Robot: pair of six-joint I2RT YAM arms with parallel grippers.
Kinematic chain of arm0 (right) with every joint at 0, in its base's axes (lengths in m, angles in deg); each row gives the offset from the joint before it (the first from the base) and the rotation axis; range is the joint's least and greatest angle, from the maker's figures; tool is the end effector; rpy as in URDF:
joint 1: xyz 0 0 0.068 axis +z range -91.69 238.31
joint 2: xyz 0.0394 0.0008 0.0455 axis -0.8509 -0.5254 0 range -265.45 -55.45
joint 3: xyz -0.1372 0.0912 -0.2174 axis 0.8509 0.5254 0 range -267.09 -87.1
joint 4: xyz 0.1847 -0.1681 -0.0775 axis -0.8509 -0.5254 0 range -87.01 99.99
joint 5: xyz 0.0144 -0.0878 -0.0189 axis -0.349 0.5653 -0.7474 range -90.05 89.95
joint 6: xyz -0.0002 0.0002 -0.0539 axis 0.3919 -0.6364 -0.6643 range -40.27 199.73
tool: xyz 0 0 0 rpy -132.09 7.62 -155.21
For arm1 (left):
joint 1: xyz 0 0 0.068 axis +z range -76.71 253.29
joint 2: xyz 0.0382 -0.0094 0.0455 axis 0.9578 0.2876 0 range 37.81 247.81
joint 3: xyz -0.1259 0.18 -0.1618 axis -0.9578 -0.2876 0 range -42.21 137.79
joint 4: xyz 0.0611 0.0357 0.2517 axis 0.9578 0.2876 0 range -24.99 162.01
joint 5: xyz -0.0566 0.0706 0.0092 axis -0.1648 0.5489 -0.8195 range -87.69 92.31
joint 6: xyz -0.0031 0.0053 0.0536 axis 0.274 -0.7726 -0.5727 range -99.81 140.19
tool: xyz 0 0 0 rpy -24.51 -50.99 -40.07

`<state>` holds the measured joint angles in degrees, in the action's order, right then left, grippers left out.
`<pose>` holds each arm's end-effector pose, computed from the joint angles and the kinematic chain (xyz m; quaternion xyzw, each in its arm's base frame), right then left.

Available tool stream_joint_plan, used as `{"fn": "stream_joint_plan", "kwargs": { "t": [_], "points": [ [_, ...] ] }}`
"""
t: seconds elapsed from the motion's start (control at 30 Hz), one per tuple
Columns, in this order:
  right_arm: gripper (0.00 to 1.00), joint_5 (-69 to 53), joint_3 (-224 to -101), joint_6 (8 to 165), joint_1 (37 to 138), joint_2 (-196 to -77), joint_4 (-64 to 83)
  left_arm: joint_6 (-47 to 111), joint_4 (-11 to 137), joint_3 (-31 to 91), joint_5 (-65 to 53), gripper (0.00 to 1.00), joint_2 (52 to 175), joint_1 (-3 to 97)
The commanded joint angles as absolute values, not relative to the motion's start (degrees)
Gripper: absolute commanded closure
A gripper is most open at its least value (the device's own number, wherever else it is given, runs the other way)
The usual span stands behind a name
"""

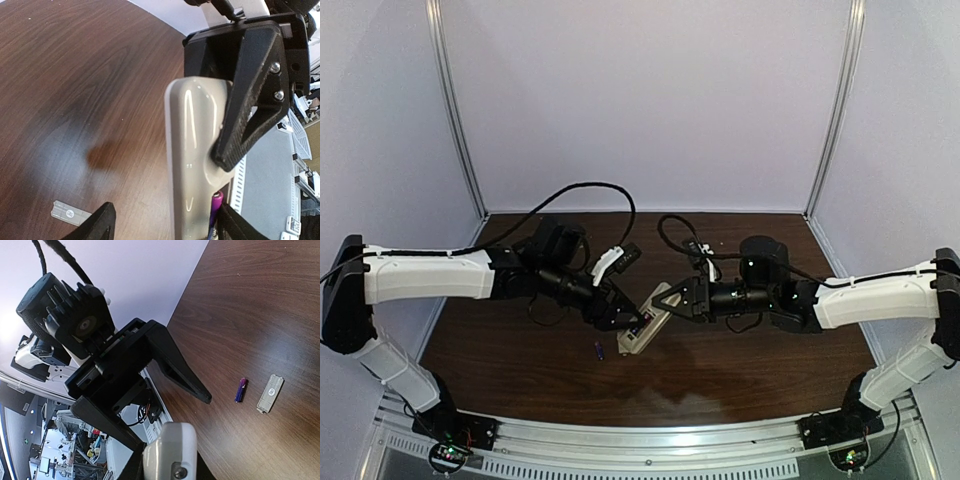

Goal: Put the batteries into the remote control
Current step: Load the battery into the battery compartment, then press the battery in the battery compartment.

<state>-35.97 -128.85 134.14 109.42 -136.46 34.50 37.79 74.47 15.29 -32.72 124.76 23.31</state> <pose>0.1758 0.2513 0.2395 -0.1665 0.7585 0.6102 0.1570 0.1960 -0.2653 0.2441 0.3645 0.7901 -0.4543 0.1908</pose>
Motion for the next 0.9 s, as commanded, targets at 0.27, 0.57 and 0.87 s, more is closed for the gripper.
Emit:
{"fn": "stream_joint_plan", "kwargs": {
  "t": [0.27, 0.57, 0.87],
  "points": [
    [1.0, -35.63, -130.73, 132.87, 109.82, -135.43, 34.09, 40.84, 73.67, 16.23, -26.7, 0.47, 127.94, 23.24],
    [1.0, -34.38, -130.81, 132.19, 109.85, -134.35, 32.55, 44.37, 77.85, 17.64, -18.2, 0.61, 129.56, 23.3],
    [1.0, -32.83, -130.51, 131.57, 109.58, -133.36, 30.27, 44.9, 79.85, 17.57, -12.0, 0.69, 128.6, 23.25]
  ]
}}
